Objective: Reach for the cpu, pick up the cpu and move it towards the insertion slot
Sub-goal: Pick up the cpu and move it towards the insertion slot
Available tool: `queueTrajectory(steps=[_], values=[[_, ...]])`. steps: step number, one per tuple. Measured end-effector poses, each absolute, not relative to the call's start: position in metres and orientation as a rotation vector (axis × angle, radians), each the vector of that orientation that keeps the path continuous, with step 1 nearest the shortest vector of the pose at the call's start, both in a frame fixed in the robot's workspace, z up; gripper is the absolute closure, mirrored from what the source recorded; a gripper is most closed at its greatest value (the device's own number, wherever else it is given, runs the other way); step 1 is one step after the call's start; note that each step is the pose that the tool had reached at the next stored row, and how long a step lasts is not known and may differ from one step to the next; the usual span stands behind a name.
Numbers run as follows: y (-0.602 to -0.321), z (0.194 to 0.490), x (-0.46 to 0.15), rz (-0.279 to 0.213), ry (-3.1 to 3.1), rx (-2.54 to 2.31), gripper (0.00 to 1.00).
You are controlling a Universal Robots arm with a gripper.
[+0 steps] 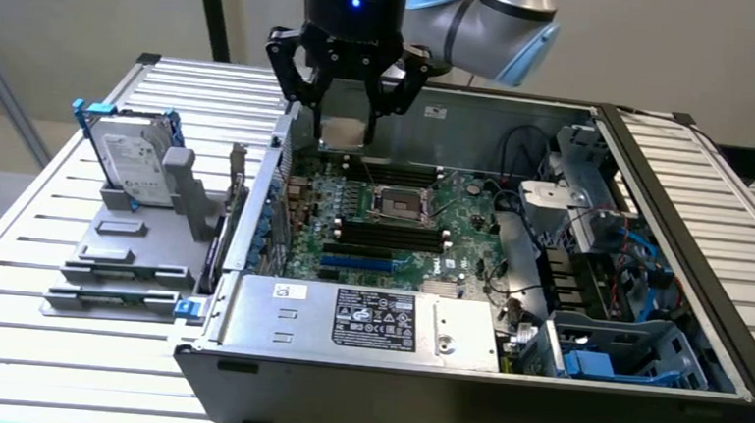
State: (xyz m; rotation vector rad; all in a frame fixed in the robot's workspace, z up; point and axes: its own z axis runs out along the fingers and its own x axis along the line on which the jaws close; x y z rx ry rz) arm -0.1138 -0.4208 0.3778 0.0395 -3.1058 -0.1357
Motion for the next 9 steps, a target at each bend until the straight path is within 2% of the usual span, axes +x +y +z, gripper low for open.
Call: queueTrajectory(steps=[9], values=[[-0.401, 0.376, -0.083, -0.135, -3.106, 0.039, 0.45]])
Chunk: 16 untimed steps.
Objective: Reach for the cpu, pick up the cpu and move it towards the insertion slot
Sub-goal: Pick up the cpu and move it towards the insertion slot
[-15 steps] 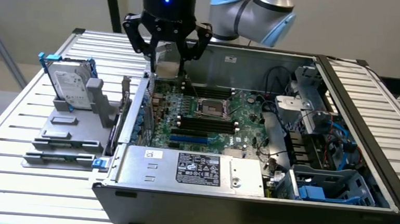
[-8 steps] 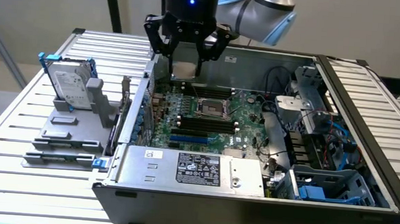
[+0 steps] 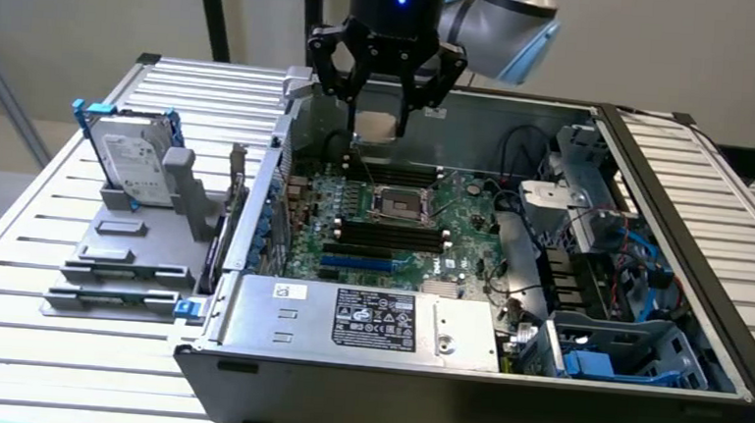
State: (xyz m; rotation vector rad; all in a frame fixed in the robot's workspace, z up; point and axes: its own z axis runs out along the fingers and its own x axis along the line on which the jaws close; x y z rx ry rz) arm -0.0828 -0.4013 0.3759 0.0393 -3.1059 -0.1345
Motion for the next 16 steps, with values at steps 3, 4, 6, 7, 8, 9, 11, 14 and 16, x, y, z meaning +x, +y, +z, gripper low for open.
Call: queueTrajectory(steps=[3, 4, 6, 7, 8, 9, 11, 14, 16], values=[[-0.394, 0.375, -0.074, -0.133, -3.106, 0.039, 0.45], [-0.391, 0.375, -0.071, -0.132, -3.106, 0.039, 0.45], [-0.385, 0.374, -0.066, -0.129, -3.106, 0.039, 0.45], [-0.383, 0.374, -0.063, -0.127, -3.106, 0.039, 0.45], [-0.380, 0.373, -0.061, -0.124, -3.106, 0.039, 0.45], [-0.377, 0.373, -0.059, -0.121, -3.106, 0.039, 0.45], [-0.372, 0.372, -0.055, -0.113, -3.107, 0.039, 0.45], [-0.363, 0.371, -0.048, -0.099, -3.107, 0.039, 0.45], [-0.358, 0.370, -0.045, -0.084, -3.107, 0.038, 0.45]])
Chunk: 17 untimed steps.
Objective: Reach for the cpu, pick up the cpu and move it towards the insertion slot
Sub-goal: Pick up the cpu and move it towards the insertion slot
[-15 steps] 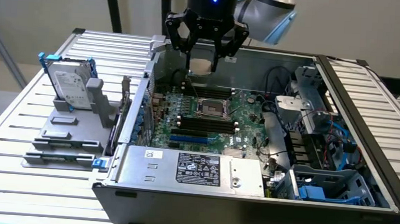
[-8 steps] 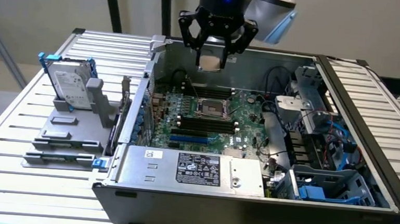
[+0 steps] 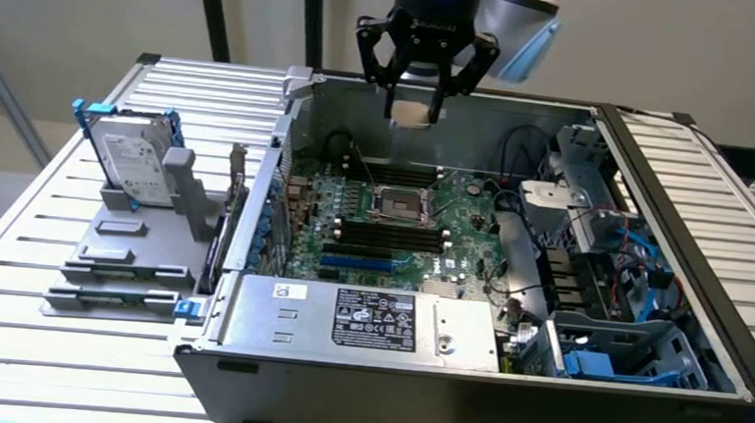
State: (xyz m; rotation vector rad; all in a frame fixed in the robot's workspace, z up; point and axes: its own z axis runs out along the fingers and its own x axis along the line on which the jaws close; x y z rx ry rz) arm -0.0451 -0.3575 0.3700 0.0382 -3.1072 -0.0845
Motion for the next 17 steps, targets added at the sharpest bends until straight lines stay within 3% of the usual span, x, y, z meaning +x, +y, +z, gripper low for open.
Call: queueTrajectory(steps=[5, 17], values=[[-0.347, 0.369, -0.041, -0.057, -3.108, 0.036, 0.45], [-0.335, 0.367, -0.041, -0.056, -3.108, -0.022, 0.45]])
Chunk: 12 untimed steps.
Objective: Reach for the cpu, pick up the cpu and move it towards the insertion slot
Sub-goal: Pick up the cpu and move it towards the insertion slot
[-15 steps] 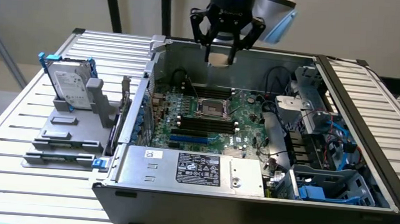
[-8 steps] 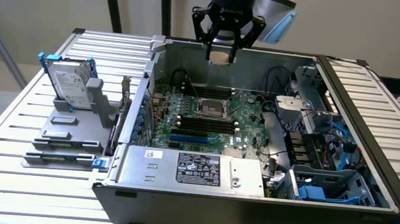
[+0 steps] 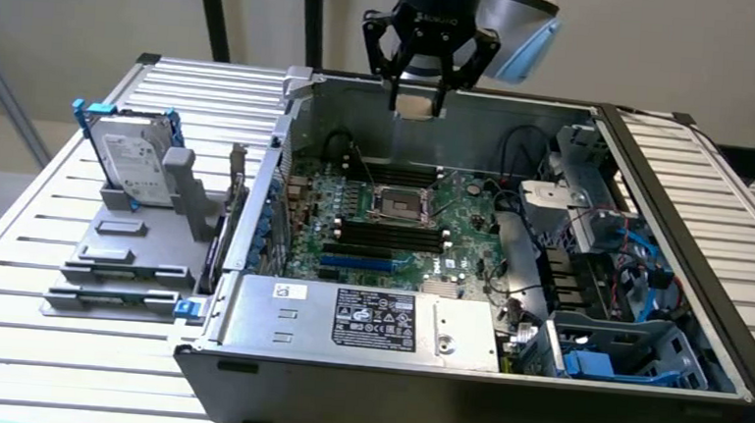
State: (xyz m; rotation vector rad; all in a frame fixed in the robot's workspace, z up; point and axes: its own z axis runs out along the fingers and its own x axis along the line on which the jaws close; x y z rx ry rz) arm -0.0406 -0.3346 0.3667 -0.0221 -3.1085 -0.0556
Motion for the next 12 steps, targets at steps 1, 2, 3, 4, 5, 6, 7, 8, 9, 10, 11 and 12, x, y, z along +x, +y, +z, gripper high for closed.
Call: queueTrajectory(steps=[1, 2, 3, 4, 5, 6, 7, 8, 9, 10, 11, 12], values=[[-0.3339, 0.3665, -0.0406, -0.056, -3.108, -0.022, 0.45], [-0.3336, 0.3663, -0.0404, -0.056, -3.109, -0.022, 0.45], [-0.3335, 0.3661, -0.0403, -0.056, -3.109, -0.022, 0.45], [-0.3335, 0.3659, -0.0402, -0.056, -3.109, -0.022, 0.45], [-0.3335, 0.3656, -0.0401, -0.056, -3.109, -0.022, 0.45], [-0.3335, 0.3655, -0.0399, -0.056, -3.109, -0.022, 0.45], [-0.3335, 0.3654, -0.0395, -0.055, -3.109, -0.022, 0.45], [-0.3335, 0.3654, -0.0393, -0.056, -3.109, -0.022, 0.45], [-0.3335, 0.3654, -0.0393, -0.055, -3.109, -0.022, 0.45], [-0.3335, 0.3653, -0.0393, -0.056, -3.109, -0.022, 0.45], [-0.3335, 0.3653, -0.0393, -0.056, -3.109, -0.022, 0.45], [-0.3335, 0.3653, -0.0392, -0.056, -3.109, -0.022, 0.45]])
